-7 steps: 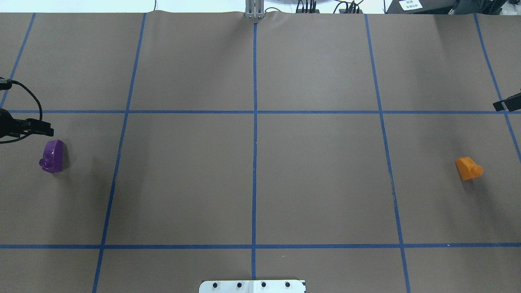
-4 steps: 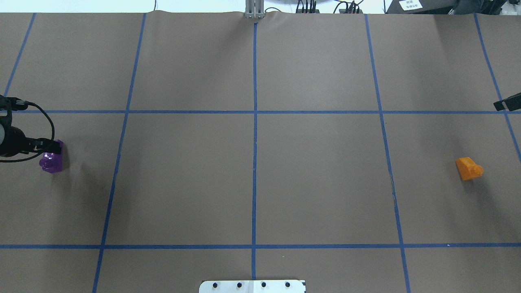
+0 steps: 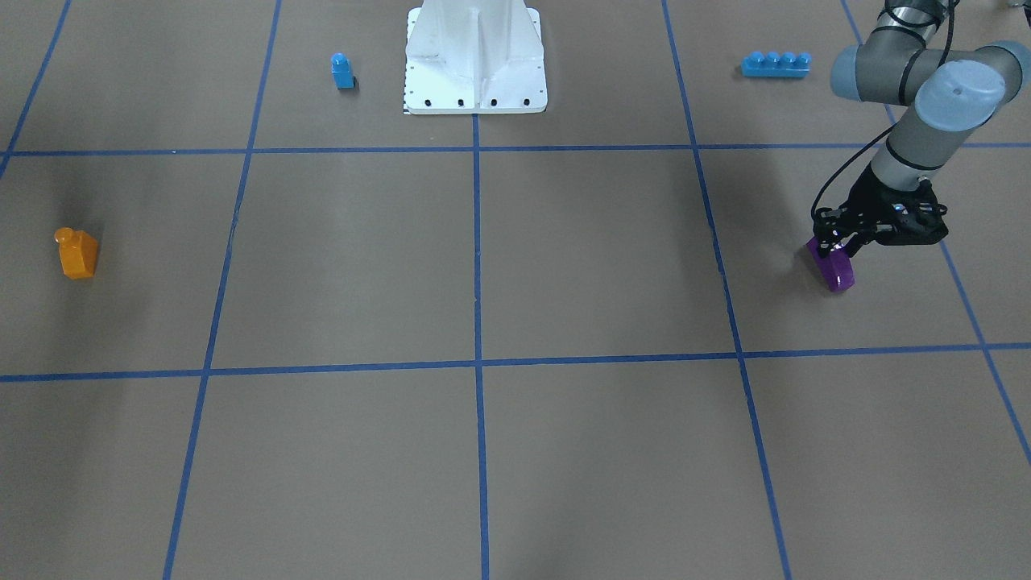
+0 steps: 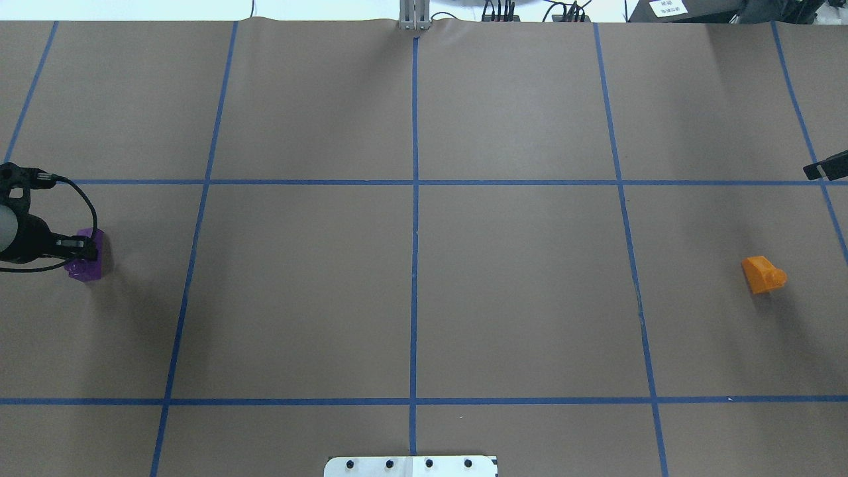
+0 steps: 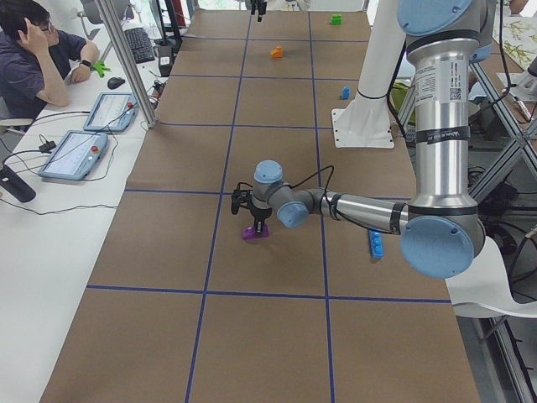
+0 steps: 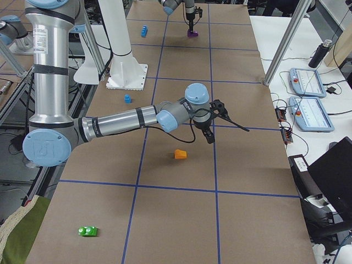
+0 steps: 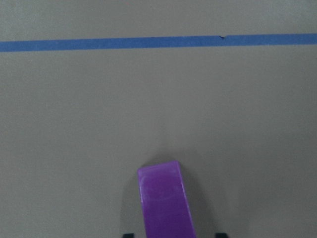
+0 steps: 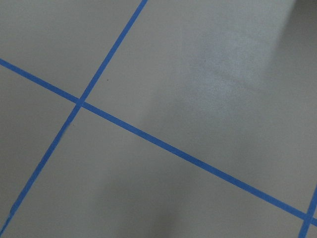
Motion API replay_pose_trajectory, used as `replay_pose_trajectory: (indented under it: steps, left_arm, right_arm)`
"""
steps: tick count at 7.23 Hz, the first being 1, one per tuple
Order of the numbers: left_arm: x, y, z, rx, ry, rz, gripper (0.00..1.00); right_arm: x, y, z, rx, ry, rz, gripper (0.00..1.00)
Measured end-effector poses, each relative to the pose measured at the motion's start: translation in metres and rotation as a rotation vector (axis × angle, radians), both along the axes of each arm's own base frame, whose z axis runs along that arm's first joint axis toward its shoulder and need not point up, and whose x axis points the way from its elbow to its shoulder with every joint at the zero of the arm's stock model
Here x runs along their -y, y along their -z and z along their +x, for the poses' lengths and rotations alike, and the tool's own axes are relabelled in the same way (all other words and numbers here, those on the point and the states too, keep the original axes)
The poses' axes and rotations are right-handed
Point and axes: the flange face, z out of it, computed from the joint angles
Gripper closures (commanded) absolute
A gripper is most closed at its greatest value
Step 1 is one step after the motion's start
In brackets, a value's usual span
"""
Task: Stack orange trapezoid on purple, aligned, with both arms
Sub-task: 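Lower the left gripper onto the purple trapezoid block and grasp it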
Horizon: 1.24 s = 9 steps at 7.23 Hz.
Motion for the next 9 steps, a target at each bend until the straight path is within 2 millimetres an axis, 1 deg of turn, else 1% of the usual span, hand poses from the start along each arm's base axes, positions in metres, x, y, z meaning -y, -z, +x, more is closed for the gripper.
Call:
replay_pose_trajectory:
  steps: [2,3,4,5,6,7,8,9]
  left_arm:
    - [-0.001,-0.001,0.002,0.001,-0.004,-0.001,0.51]
    - [-0.002,-0.001,0.002,0.002,-0.006,-0.001,0.54]
    - [-0.002,-0.002,0.003,0.004,-0.010,-0.002,0.59]
    - [-0.003,-0.002,0.004,0.005,-0.013,-0.001,0.81]
    - [-0.003,-0.003,0.005,0.006,-0.015,-0.001,1.00]
    - [-0.004,-0.002,0.005,0.006,-0.018,0.001,1.00]
    - [-0.004,0.003,0.005,0.000,-0.022,0.008,1.00]
    - [-0.002,0.014,0.007,-0.009,-0.027,0.013,1.00]
  right_arm:
    - [0.000,-0.001,0.000,-0.001,0.000,-0.003,0.00]
    - [0.000,-0.002,0.000,-0.001,0.000,-0.005,0.00]
    - [0.000,-0.003,0.000,-0.002,0.001,-0.007,0.00]
    - [0.000,-0.004,-0.001,-0.002,0.001,-0.009,0.00]
    - [0.000,-0.005,-0.001,-0.003,0.001,-0.011,0.00]
    - [0.000,-0.005,-0.001,-0.003,0.002,-0.011,0.00]
    - [-0.001,-0.005,-0.001,-0.003,0.002,-0.012,0.00]
    - [-0.001,-0.006,0.000,-0.003,0.002,-0.013,0.00]
